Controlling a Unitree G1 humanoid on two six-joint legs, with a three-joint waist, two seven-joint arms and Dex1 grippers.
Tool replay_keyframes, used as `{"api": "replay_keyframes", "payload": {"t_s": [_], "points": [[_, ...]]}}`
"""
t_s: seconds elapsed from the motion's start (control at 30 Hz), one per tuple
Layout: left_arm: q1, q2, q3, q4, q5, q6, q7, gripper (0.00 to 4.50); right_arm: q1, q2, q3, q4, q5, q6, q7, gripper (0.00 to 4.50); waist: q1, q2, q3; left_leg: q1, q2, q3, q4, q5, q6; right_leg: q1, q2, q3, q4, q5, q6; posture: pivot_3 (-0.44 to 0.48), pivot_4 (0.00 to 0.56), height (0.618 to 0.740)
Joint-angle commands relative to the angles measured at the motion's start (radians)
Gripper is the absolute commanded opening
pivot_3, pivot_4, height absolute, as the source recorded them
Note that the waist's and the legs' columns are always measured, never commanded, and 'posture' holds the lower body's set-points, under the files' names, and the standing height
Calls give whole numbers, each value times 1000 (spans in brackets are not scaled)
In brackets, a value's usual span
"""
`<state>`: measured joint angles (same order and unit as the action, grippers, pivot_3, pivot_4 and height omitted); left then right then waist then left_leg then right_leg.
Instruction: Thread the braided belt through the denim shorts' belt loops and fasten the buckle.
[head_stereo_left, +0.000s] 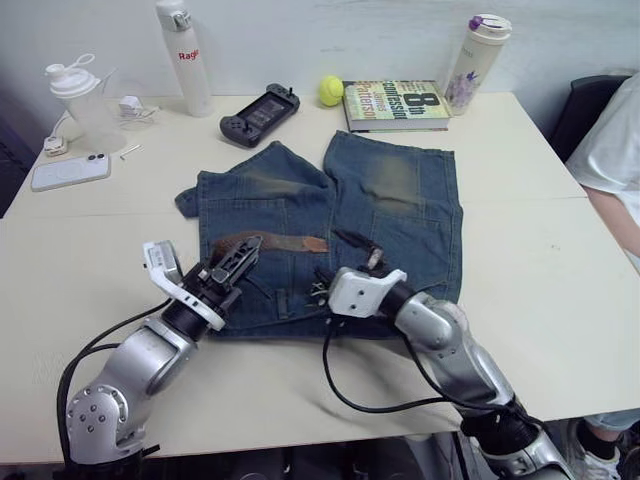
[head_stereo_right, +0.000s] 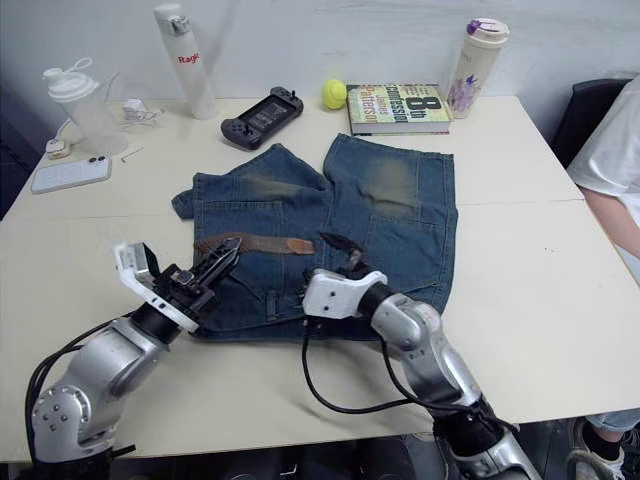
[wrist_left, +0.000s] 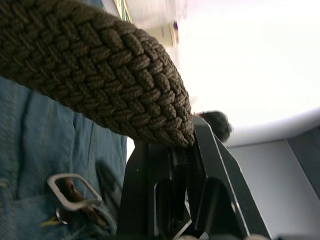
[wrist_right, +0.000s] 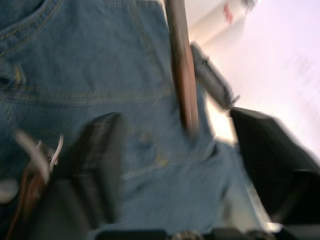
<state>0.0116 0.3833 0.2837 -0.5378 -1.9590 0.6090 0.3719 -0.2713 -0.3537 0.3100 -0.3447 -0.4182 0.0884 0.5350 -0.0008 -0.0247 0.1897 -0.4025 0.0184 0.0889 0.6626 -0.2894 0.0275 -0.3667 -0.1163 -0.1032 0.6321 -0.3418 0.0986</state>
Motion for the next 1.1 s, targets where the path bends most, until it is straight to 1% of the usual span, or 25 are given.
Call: {"api": "replay_keyframes", "payload": {"t_s": [0.03, 0.1, 0.17, 0.23, 0.3, 0.33, 0.43, 0.63, 0.93, 1.1], "points": [[70, 70, 91, -45, -13, 44, -81, 0, 28, -37, -96, -111, 164, 87, 106, 3783, 0, 0, 0, 0, 0, 0, 0, 0, 0, 0, 0, 0, -3, 0, 0, 0, 150, 740], [176, 155, 153, -16, -13, 113, -150, 0, 56, -46, -158, -177, 294, 201, 170, 3783, -4, 1, 0, 0, 1, 0, -1, 0, -1, -1, 0, 0, -4, 0, 0, 0, 150, 740], [249, 229, 190, 16, -13, 156, -199, 0, 77, -36, -209, -238, 418, 320, 208, 3783, -3, 2, 0, 1, 4, 0, -2, -1, -2, 0, 0, 1, -4, 0, -1, 0, 150, 740], [285, 281, 206, 41, -12, 179, -247, 0, 76, -17, -251, -284, 524, 427, 212, 3783, -1, 3, 1, 1, 5, 0, -3, -1, -3, -1, 0, 1, -4, -1, -2, 0, 150, 740], [311, 312, 223, 74, -6, 190, -278, 0, 76, -19, -287, -337, 649, 542, 236, 3783, 3, 3, 1, 1, 5, 0, -3, -2, -3, -2, -1, 1, -4, -1, -4, 0, 150, 740], [318, 318, 228, 87, -8, 190, -286, 0, 75, -25, -297, -354, 688, 578, 240, 3783, 3, 4, 1, 1, 5, 0, -3, -2, -4, -2, -1, 1, -4, -1, -4, 0, 150, 740], [317, 338, 227, 134, 49, 198, -324, 0, 70, -46, -324, -389, 790, 665, 238, 3783, 1, 4, 1, 1, 5, 0, -5, -3, -5, -3, -2, 2, -4, -1, -5, 0, 150, 740], [280, 334, 170, 136, 140, 206, -360, 0, 69, -85, -339, -423, 897, 736, 206, 3783, -3, 4, 0, 1, 5, 3, -10, -2, -6, -7, -3, 1, -4, -2, -7, 0, 150, 740], [238, 330, 113, 157, 221, 225, -385, 0, 54, -154, -357, -415, 986, 758, 177, 3783, -3, 4, 0, 1, 5, 3, -10, -2, -6, -8, -3, 1, -4, -2, -7, 0, 150, 740], [179, 321, 56, 174, 301, 247, -432, 0, 60, -227, -334, -393, 971, 716, 194, 3783, 0, 4, 0, 0, 4, 3, -10, -1, -5, -7, -4, 1, -4, -2, -7, 0, 150, 740]]}}
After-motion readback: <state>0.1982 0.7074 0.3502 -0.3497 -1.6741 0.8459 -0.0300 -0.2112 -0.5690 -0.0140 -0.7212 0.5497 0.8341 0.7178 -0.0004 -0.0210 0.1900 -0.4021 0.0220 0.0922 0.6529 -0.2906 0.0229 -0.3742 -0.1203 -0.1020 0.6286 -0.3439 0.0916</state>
